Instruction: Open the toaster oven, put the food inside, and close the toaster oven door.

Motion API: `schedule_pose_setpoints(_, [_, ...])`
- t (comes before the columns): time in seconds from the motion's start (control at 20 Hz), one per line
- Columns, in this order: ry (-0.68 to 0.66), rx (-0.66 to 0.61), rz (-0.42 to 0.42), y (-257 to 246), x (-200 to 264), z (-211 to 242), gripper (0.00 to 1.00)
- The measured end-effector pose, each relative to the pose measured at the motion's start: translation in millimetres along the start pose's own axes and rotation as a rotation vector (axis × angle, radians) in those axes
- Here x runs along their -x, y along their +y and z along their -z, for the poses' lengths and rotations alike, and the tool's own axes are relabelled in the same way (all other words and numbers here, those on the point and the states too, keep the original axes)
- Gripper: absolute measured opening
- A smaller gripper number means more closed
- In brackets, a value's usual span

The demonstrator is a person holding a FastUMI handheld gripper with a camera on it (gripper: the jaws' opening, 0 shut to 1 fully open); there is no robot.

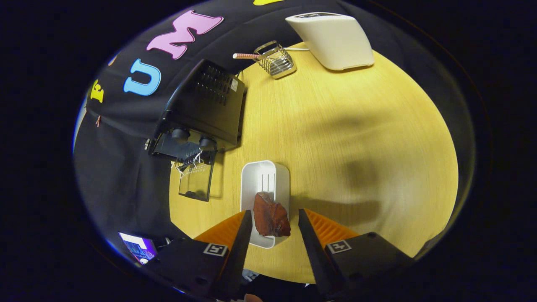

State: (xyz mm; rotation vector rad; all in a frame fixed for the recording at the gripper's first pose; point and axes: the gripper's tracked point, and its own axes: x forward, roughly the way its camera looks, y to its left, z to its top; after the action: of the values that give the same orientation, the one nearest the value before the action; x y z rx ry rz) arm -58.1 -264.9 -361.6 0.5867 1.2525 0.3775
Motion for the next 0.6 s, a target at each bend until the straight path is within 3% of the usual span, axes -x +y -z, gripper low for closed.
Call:
schedule_pose_setpoints(0.25, [0.046, -0.032, -0.01, -6, -4, 1, 0.26])
schedule_pose_setpoints(0.6, [0.045, -0.093, -0.035, 6, 2, 0, 0.18])
